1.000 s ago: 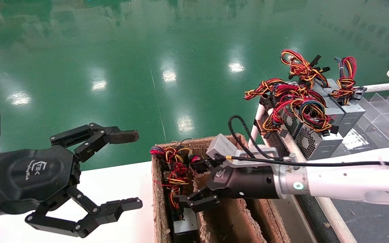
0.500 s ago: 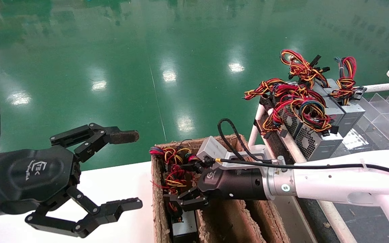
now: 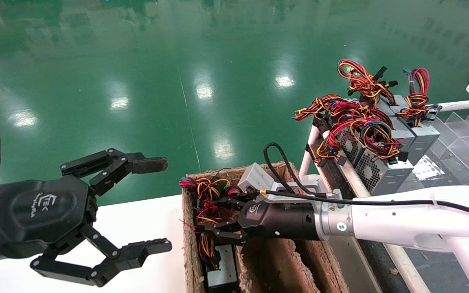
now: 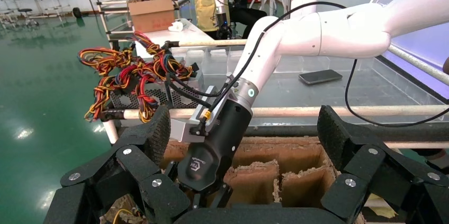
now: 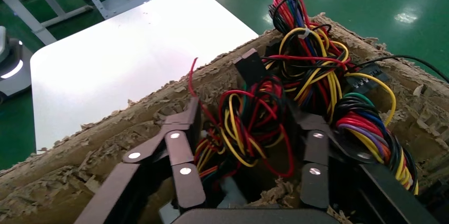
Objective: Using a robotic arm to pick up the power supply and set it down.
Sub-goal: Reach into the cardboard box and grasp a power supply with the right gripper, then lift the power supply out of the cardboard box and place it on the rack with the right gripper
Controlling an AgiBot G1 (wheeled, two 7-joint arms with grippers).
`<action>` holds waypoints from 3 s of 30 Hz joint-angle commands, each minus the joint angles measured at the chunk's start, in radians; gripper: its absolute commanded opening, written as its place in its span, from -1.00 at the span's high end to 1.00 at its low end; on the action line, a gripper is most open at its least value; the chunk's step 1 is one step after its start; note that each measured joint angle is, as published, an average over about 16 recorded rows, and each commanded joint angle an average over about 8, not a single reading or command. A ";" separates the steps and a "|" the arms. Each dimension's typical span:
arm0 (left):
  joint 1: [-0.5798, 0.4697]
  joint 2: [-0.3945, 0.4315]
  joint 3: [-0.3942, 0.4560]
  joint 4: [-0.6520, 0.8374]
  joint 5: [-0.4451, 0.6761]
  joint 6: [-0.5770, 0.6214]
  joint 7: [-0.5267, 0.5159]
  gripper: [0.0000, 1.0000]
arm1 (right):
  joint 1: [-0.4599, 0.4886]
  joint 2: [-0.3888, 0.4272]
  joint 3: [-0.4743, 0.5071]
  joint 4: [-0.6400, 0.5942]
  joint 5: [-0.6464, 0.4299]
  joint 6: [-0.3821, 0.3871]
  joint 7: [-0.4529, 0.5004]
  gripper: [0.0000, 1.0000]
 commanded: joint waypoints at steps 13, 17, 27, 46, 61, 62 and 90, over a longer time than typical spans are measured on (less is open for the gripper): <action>0.000 0.000 0.000 0.000 0.000 0.000 0.000 -1.00 | -0.012 0.008 0.004 -0.003 0.006 -0.002 -0.015 1.00; 0.000 0.000 0.000 0.000 0.000 0.000 0.000 -1.00 | -0.017 0.016 0.013 -0.002 0.022 -0.010 -0.018 1.00; 0.000 0.000 0.000 0.000 0.000 0.000 0.000 -1.00 | -0.022 0.041 0.038 0.005 0.071 -0.049 -0.035 1.00; 0.000 0.000 0.000 0.000 0.000 0.000 0.000 -1.00 | -0.015 0.188 0.174 0.103 0.293 -0.162 0.002 1.00; 0.000 0.000 0.000 0.000 0.000 0.000 0.000 -1.00 | 0.069 0.340 0.333 0.095 0.474 -0.179 0.040 1.00; 0.000 0.000 0.000 0.000 0.000 0.000 0.000 -1.00 | 0.078 0.348 0.340 0.085 0.480 -0.180 0.039 1.00; 0.000 0.000 0.000 0.000 0.000 0.000 0.000 -1.00 | 0.524 0.537 0.364 -0.565 0.385 -0.256 -0.132 1.00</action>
